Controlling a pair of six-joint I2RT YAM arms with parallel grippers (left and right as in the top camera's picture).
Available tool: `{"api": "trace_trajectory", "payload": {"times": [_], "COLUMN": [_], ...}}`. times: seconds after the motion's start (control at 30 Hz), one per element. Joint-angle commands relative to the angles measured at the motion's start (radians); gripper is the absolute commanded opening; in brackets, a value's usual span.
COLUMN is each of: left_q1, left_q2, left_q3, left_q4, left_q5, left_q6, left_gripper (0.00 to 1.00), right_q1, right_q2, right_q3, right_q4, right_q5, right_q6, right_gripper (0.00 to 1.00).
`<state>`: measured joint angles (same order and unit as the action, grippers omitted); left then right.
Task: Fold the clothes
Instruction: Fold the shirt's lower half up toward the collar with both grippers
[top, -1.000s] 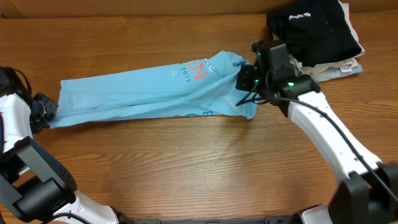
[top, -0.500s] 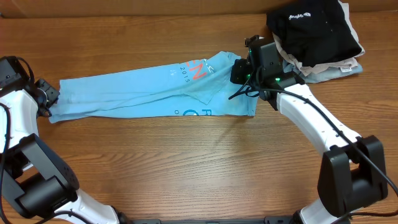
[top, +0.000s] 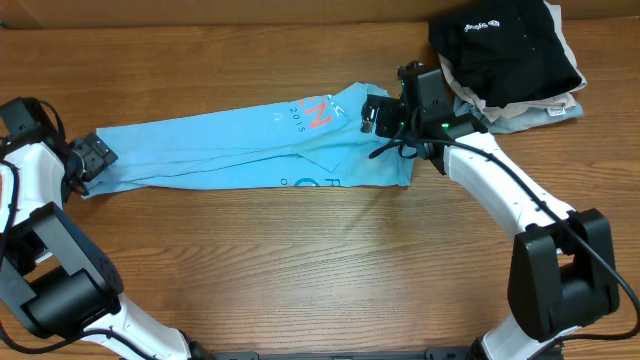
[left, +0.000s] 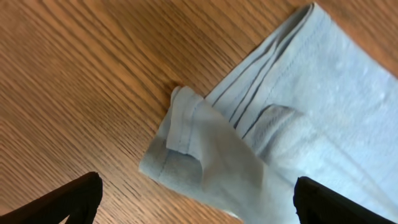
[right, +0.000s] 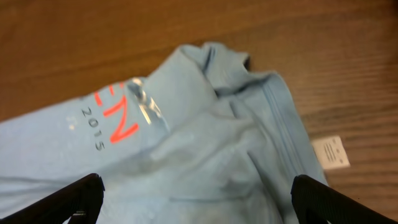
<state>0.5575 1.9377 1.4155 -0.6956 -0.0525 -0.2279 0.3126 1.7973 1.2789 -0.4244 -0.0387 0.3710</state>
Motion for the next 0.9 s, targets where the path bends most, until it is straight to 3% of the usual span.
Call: {"api": "trace_trajectory", "payload": {"times": [0.0, 0.2, 0.43, 0.57, 0.63, 0.67, 0.7, 0.73, 0.8, 0.87], "left_q1": [0.001, 0.001, -0.003, -0.003, -0.003, -0.003, -0.003, -0.003, -0.003, -0.003], "left_q2": [0.019, 0.107, 0.196, 0.199, 0.199, 0.199, 0.199, 0.199, 0.199, 0.196], "left_q3": [0.018, 0.018, 0.018, 0.018, 0.018, 0.018, 0.018, 0.018, 0.018, 0.019], "left_q4": [0.007, 0.086, 0.151, 0.162, 0.158, 0.153, 0.147, 0.143, 0.143, 0.139], "left_q5": [0.021, 0.034, 0.162, 0.161, 0.162, 0.163, 0.168, 0.183, 0.21, 0.222], "left_q6": [0.103, 0.16, 0.251, 0.251, 0.251, 0.25, 0.25, 0.246, 0.229, 0.209], "left_gripper": [1.0, 1.0, 0.99, 0.92, 0.79, 0.63, 0.34, 0.18, 0.04, 0.04], "right_q1": [-0.007, -0.007, -0.007, -0.007, -0.007, -0.007, -0.007, -0.007, -0.007, -0.007], "right_q2": [-0.065, -0.068, -0.068, -0.068, -0.068, -0.068, -0.068, -0.068, -0.068, -0.068], "right_q3": [0.025, 0.025, 0.025, 0.025, 0.025, 0.025, 0.025, 0.025, 0.025, 0.025], "right_q4": [-0.04, -0.182, -0.217, -0.217, -0.218, -0.218, -0.218, -0.218, -0.218, -0.217], "right_q5": [-0.075, -0.101, -0.102, -0.102, -0.102, -0.102, -0.102, -0.102, -0.101, -0.101], "right_q6": [-0.051, -0.089, -0.088, -0.088, -0.087, -0.087, -0.088, -0.088, -0.088, -0.092], "right_gripper": [1.0, 1.0, 1.0, 1.0, 1.0, 1.0, 0.99, 0.98, 0.94, 0.87]}}
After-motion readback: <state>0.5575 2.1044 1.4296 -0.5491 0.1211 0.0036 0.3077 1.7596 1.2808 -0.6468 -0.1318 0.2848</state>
